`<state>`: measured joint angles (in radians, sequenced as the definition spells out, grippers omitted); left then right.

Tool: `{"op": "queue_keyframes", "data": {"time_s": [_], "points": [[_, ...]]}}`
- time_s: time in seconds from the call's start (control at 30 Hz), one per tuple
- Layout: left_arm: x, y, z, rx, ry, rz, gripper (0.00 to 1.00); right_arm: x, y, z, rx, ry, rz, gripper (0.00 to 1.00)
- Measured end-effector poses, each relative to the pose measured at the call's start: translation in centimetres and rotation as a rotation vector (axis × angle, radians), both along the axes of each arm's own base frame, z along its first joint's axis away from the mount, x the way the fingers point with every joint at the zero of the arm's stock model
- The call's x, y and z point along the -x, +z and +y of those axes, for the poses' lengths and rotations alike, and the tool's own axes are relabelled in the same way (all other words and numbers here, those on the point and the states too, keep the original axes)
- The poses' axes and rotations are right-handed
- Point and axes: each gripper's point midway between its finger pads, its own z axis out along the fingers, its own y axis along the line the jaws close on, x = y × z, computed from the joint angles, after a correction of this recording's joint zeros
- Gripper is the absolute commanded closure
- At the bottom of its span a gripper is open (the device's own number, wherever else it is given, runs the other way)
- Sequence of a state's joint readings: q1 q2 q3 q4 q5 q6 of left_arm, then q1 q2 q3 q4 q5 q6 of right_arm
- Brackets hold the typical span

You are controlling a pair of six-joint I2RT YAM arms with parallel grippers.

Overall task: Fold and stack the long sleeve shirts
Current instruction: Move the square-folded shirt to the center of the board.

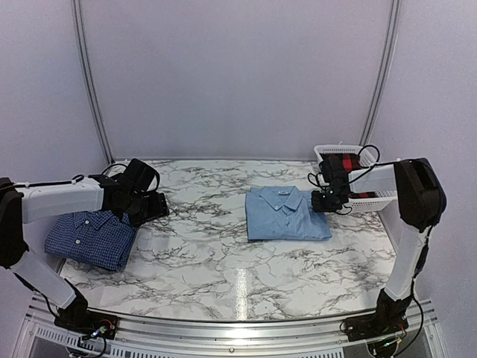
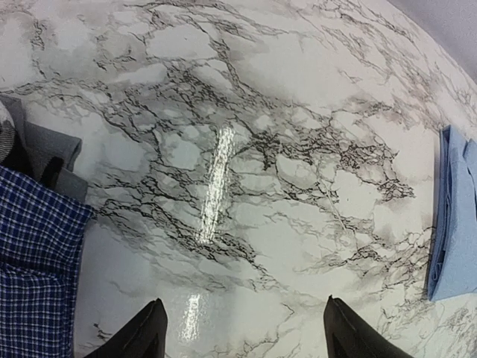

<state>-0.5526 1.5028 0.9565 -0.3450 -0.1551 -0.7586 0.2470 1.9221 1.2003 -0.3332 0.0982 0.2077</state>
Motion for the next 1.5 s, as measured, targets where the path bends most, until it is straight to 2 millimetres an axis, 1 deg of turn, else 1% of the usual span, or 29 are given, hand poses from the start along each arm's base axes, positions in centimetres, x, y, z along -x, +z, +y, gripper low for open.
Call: {"op": "queue_keyframes", "data": {"time_s": [0.1,0.17,0.2,0.33,0.4,0.47,0.6,0.73,0.83,0.97,1.07,1.23,1.27,1.3,1.4,1.47,1.5], "points": [[-0.2,0.6,1.4,-0.027,0.038,-0.012,0.26,0.0,0.3,0.1,-0.009,0.005,-0.006,0.56],[-0.1,0.4,2.5,-0.068,0.059,-0.002,0.26,-0.1,0.9,0.3,-0.016,0.008,-0.016,0.43],[0.0,0.3,3.1,-0.096,0.069,0.008,0.27,-0.1,1.3,0.3,-0.022,0.007,-0.024,0.40],[0.8,-0.4,4.8,-0.233,0.091,0.049,0.26,-0.4,3.7,0.6,-0.046,0.014,-0.075,0.32],[1.2,-0.6,5.2,-0.310,0.090,0.063,0.23,-0.5,4.8,0.7,-0.054,0.016,-0.099,0.31],[1.6,-0.8,5.1,-0.400,0.080,0.075,0.21,-0.5,5.9,0.7,-0.062,0.018,-0.122,0.30],[2.0,-1.8,5.4,-0.566,0.073,0.104,0.16,-0.5,7.4,1.2,-0.076,0.030,-0.154,0.29],[2.4,-3.5,7.0,-0.734,0.090,0.162,0.10,-0.4,8.5,1.9,-0.093,0.048,-0.175,0.29],[2.9,-4.7,8.5,-0.846,0.102,0.208,0.09,-0.2,8.9,2.7,-0.108,0.068,-0.184,0.29],[2.9,-5.5,9.9,-0.946,0.120,0.242,0.09,0.0,9.1,3.5,-0.128,0.090,-0.184,0.29],[2.4,-5.3,11.1,-1.011,0.160,0.236,0.08,0.1,9.1,4.1,-0.141,0.106,-0.183,0.28],[2.2,-5.1,13.6,-1.098,0.225,0.246,0.08,0.3,9.3,4.8,-0.160,0.126,-0.185,0.29],[2.2,-5.1,13.9,-1.107,0.235,0.250,0.09,0.3,9.4,4.9,-0.164,0.129,-0.187,0.29],[2.1,-5.0,14.1,-1.114,0.241,0.253,0.13,0.4,9.5,5.1,-0.167,0.133,-0.188,0.29],[1.9,-5.2,14.4,-1.122,0.252,0.258,0.35,0.4,9.7,5.3,-0.176,0.140,-0.194,0.29],[1.6,-5.5,14.3,-1.130,0.248,0.269,0.56,0.4,9.8,5.4,-0.180,0.143,-0.197,0.29],[1.5,-5.7,14.3,-1.135,0.246,0.274,0.63,0.4,9.8,5.5,-0.180,0.144,-0.199,0.29]]}}
